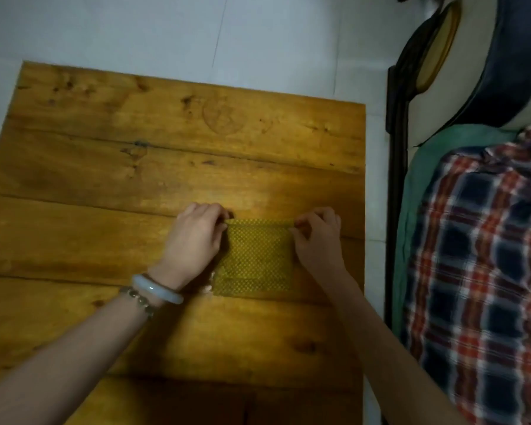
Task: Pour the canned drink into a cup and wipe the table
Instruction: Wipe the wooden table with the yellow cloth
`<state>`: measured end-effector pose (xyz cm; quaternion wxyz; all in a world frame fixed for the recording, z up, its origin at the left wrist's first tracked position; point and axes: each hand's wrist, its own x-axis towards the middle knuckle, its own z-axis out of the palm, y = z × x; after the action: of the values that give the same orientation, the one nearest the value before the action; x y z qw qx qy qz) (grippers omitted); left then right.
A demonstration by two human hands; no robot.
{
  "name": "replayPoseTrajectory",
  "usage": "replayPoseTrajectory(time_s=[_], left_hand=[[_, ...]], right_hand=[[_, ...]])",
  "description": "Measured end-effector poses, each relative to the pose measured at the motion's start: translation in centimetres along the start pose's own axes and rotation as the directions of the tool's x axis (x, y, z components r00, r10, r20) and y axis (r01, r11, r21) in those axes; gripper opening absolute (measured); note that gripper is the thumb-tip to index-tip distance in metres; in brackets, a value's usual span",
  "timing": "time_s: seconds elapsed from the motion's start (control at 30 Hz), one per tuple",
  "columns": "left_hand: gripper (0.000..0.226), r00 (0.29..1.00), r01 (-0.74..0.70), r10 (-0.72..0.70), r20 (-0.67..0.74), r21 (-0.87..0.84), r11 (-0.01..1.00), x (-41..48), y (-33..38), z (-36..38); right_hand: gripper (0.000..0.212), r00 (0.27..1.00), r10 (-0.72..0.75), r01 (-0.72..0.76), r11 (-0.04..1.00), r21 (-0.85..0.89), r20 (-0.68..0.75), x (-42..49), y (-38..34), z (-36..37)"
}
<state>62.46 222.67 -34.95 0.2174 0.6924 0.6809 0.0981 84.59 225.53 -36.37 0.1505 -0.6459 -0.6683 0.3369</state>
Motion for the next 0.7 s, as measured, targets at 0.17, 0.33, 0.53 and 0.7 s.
replayPoseTrajectory(time_s=[0.17, 0.33, 0.53, 0.7], left_hand=[[0.016, 0.999, -0.014, 0.008, -0.042, -0.145, 0.989, 7.7, 1.4, -0.6], [0.017, 0.999, -0.022, 0.011, -0.046, -0.251, 0.968, 14.5, 2.7, -0.7], [0.014, 0.998, -0.013, -0.006, -0.057, -0.325, 0.946, 21.0, 4.9, 1.0], [0.012, 0.995, -0.037, 0.001, -0.100, -0.352, 0.935, 25.3, 6.6, 2.4]], right_hand=[[0.017, 0.998, 0.057, -0.056, 0.998, 0.040, -0.034, 6.3, 0.9, -2.7], [0.017, 0.981, 0.108, -0.093, 0.991, 0.097, -0.163, 11.8, 0.9, -5.0], [0.009, 0.960, 0.116, -0.102, 0.993, 0.068, -0.256, 17.5, 2.5, -7.4], [0.011, 0.929, 0.158, -0.133, 0.986, 0.097, -0.336, 20.3, 4.8, -8.0]])
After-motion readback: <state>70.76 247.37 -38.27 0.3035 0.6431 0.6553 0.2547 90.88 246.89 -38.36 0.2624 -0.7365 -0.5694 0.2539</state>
